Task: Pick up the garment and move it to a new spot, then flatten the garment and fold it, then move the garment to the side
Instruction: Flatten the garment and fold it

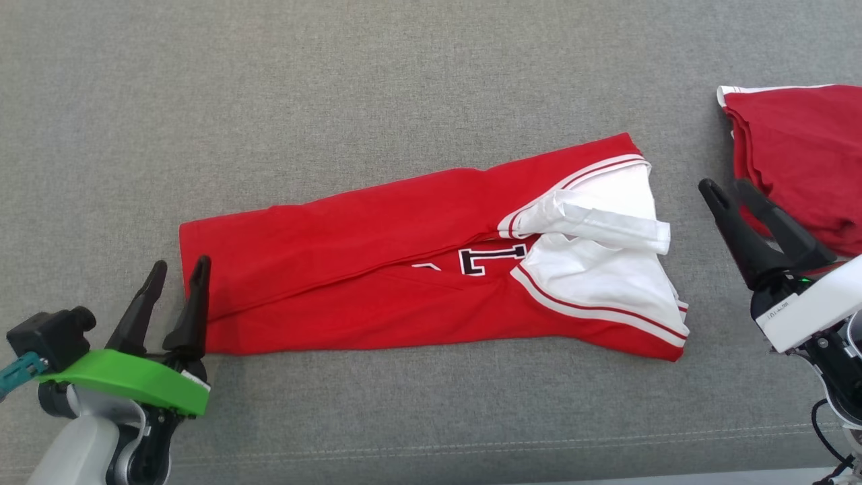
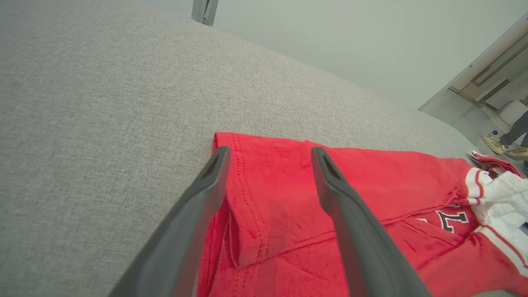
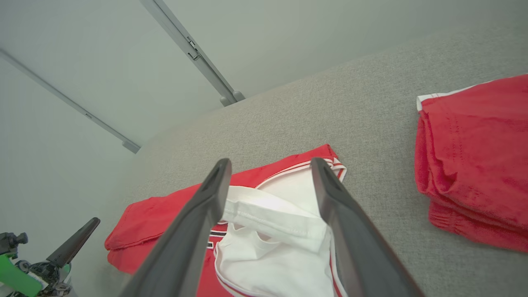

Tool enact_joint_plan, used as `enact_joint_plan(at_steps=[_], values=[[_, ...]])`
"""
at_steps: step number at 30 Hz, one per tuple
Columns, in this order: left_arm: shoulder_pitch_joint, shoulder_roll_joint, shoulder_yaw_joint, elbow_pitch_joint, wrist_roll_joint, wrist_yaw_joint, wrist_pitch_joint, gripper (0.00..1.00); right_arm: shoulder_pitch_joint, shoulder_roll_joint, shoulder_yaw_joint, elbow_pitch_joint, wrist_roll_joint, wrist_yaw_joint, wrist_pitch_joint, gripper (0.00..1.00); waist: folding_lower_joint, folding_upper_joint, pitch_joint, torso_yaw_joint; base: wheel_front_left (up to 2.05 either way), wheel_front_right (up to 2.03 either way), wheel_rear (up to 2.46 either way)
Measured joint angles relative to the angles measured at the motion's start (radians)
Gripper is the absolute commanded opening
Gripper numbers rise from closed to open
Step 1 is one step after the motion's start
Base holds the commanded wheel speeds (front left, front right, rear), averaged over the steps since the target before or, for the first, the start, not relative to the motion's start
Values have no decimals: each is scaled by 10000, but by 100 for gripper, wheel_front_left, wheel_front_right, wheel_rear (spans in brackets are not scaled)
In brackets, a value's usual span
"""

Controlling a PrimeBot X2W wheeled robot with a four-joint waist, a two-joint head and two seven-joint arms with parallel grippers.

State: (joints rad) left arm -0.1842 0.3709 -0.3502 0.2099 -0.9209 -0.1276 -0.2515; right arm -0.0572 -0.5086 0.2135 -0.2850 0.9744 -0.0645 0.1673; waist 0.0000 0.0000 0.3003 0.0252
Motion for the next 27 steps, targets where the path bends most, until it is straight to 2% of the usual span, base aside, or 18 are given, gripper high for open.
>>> enact_joint_plan(at_steps=[10, 13, 16, 27], values=[[-666, -537, -431, 865, -100, 0, 322, 100, -1019, 767, 947, 673, -468, -174, -36, 100, 0, 0, 214, 117, 0, 0, 0], [-881, -748, -602, 1091, -105, 0, 408, 100, -1290, 834, 1041, 1041, -612, -184, 44, 100, 0, 0, 305, 156, 0, 0, 0], [-1079, -966, -763, 1373, -188, 0, 489, 100, -1849, 869, 1070, 1651, -1060, -347, 50, 100, 0, 0, 370, 291, 0, 0, 0], [-1203, -1179, -1231, 1948, -345, 0, 523, 100, -3088, 991, 1942, 3051, -1824, -431, 803, 100, 0, 0, 307, 727, 0, 0, 0]])
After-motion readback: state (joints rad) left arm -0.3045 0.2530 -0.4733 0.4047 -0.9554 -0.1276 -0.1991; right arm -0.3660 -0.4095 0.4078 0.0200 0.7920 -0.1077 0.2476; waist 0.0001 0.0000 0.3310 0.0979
